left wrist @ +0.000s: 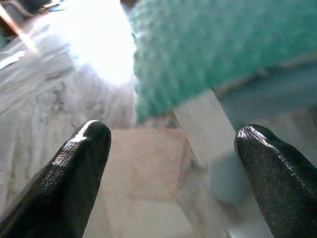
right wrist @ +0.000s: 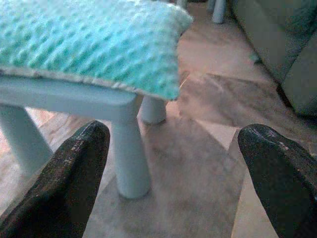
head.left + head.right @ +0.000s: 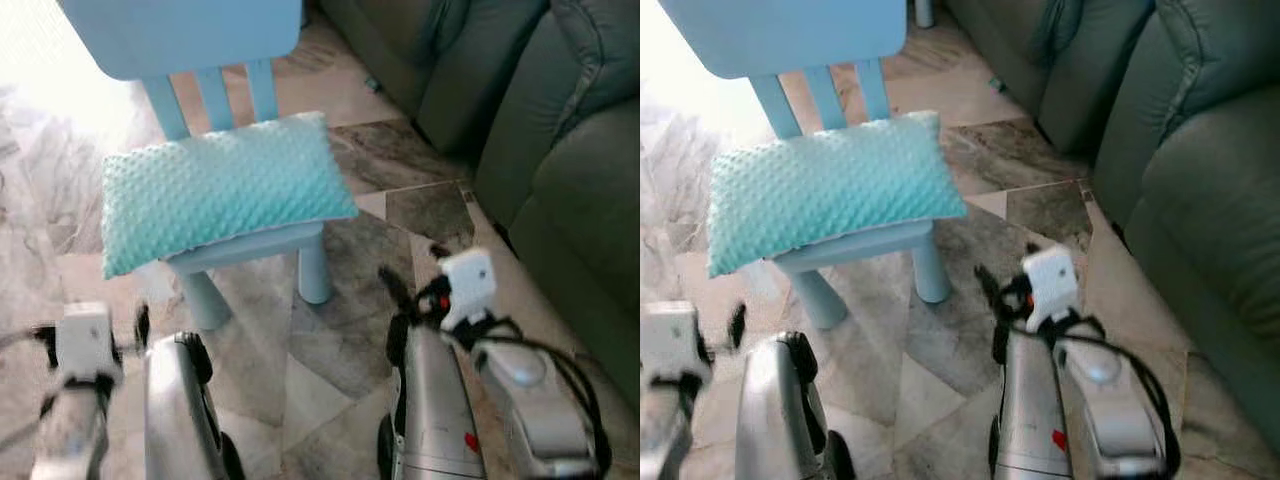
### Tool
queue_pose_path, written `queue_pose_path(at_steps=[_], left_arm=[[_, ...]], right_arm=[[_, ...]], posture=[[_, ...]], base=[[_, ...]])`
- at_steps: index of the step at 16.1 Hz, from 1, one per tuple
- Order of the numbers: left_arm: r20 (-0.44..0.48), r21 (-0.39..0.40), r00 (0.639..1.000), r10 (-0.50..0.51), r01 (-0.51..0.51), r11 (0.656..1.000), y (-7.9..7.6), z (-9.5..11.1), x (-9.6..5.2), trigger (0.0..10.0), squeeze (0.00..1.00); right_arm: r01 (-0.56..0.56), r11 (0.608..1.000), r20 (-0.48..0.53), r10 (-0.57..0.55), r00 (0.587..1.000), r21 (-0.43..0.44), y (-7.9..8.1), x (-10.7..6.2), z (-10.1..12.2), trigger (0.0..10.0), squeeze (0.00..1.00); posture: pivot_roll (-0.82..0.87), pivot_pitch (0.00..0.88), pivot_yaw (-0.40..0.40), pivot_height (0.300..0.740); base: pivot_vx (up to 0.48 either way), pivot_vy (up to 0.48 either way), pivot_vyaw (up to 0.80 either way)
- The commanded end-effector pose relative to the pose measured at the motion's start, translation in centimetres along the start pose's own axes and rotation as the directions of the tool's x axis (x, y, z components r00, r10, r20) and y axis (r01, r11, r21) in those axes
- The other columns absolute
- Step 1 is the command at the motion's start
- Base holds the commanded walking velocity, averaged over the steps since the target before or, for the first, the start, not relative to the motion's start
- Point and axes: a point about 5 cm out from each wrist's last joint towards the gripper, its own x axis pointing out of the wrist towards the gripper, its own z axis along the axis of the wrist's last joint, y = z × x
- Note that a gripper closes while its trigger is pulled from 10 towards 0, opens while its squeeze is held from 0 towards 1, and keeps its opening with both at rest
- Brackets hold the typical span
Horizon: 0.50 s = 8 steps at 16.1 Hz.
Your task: Move the pillow to the sofa
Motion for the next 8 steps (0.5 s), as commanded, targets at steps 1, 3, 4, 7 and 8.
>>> queue_pose_path(at_steps=[1,3,4,7,8], left_arm=[[0.012,-0.009,0.997,0.075,-0.075,0.997,1.5,0.5,1.1,10.0,0.0],[0.051,-0.069,0.992,0.118,-0.115,0.991,1.6,2.1,3.8,10.0,0.0],[0.057,-0.078,0.991,0.123,-0.118,0.99,1.6,2.5,4.4,10.0,0.0],[0.081,-0.194,0.982,0.168,-0.15,0.969,1.1,5.4,7.9,10.0,0.0],[0.083,-0.212,0.98,0.183,-0.162,0.964,1.1,5.9,8.4,10.0,0.0]], right_arm=[[0.011,1.0,0.039,-0.012,0.999,0.022,-0.5,0.9,1.0,10.0,0.0],[-0.004,0.999,0.09,0.0,0.996,0.041,-0.8,3.0,2.6,10.0,0.0],[-0.013,0.999,0.105,0.008,0.994,0.041,-0.8,3.7,3.1,10.0,0.0],[-0.045,0.996,0.202,0.03,0.979,0.073,0.0,8.2,6.6,10.0,0.0],[-0.053,0.995,0.219,0.034,0.975,0.082,0.4,9.1,7.4,10.0,0.0]], posture=[[-0.1,0.263,-0.012,0.401],[-0.11,0.272,-0.018,0.401],[-0.11,0.281,-0.021,0.401],[-0.12,0.321,-0.03,0.401],[-0.12,0.329,-0.032,0.401]], base=[[0.0,0.0,0.0],[0.0,0.0,0.0],[0.0,0.0,0.0],[0.0,0.0,0.0],[0.0,0.0,0.0]])
